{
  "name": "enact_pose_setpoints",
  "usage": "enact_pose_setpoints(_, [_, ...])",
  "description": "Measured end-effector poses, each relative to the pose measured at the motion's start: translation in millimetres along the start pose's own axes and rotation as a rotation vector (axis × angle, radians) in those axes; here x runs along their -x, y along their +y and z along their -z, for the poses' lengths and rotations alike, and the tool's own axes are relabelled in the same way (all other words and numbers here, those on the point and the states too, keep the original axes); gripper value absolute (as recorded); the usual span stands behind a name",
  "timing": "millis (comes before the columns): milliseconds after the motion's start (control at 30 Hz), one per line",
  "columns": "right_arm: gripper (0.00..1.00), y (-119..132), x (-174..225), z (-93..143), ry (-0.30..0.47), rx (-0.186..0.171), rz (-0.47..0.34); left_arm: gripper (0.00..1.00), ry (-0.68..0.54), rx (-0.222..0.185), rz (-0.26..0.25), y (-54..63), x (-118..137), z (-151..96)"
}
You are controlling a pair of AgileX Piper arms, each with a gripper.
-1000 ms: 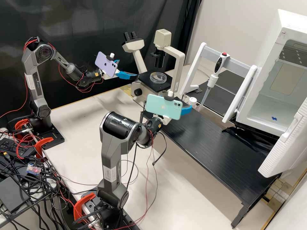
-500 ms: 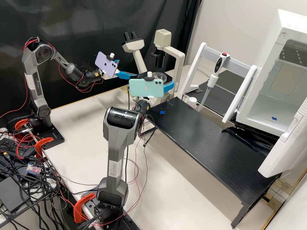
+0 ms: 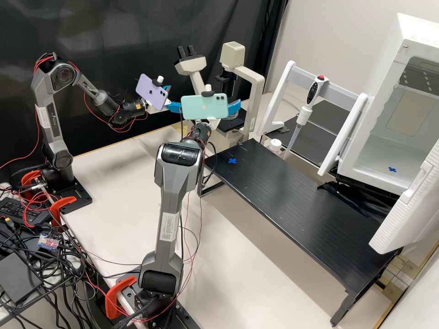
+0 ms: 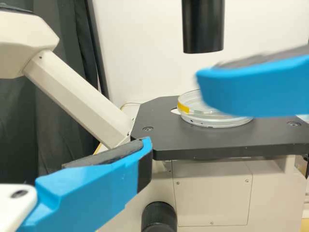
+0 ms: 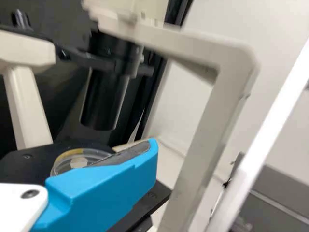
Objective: Move the petri dish to the bench
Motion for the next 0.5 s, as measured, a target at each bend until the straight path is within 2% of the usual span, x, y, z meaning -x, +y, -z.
enact_pose_setpoints(133, [1.00, -4.5, -21.9, -6.9, -0.032, -0.025, 0.040, 1.00, 0.000, 0.000, 0.000, 0.0, 0.0, 0.0])
enact_pose_setpoints(300, [1.00, -0.7, -50.0, -33.1, -0.101, -0.064, 0.067, 1.00, 0.000, 0.000, 0.000, 0.0, 0.0, 0.0])
enact_pose_setpoints(400, [1.00, 1.2, -62.5, -45.8, -0.133, -0.102, 0.074, 1.00, 0.000, 0.000, 0.000, 0.0, 0.0, 0.0])
enact_pose_setpoints(500, [1.00, -1.1, -69.3, -48.8, -0.152, -0.147, 0.088, 1.00, 0.000, 0.000, 0.000, 0.0, 0.0, 0.0])
